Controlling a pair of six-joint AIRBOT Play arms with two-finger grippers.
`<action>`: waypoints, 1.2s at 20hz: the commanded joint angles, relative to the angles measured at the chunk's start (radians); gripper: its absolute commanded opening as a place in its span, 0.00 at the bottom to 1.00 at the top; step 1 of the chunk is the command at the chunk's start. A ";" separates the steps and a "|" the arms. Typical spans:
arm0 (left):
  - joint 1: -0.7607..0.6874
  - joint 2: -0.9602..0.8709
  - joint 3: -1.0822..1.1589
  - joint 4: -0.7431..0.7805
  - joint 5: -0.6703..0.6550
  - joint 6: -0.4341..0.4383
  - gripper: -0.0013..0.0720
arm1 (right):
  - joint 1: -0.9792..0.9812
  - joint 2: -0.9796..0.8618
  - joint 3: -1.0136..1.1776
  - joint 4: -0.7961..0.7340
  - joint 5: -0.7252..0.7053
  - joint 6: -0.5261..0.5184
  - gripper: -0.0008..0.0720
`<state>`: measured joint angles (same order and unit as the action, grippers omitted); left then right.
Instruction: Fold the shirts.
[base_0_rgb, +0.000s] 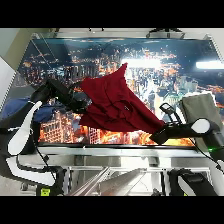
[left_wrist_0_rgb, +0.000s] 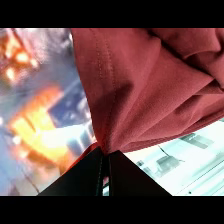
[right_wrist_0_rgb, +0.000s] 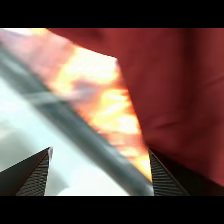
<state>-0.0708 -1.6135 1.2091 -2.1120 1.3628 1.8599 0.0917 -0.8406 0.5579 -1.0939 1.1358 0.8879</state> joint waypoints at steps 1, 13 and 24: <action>-0.001 0.000 0.000 0.000 0.001 0.011 0.05 | 0.097 -0.029 0.001 -0.288 -0.230 -0.037 0.93; -0.002 0.000 0.000 0.000 -0.002 0.011 0.05 | 0.268 -0.182 0.001 -0.335 -0.168 -0.186 0.98; -0.002 0.000 0.000 -0.002 0.003 0.011 0.05 | 0.283 -0.233 0.002 -0.668 -0.502 0.011 0.23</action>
<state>-0.0715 -1.6131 1.2091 -2.1128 1.3624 1.8706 0.3733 -1.0550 0.5594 -1.6993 0.6746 0.8326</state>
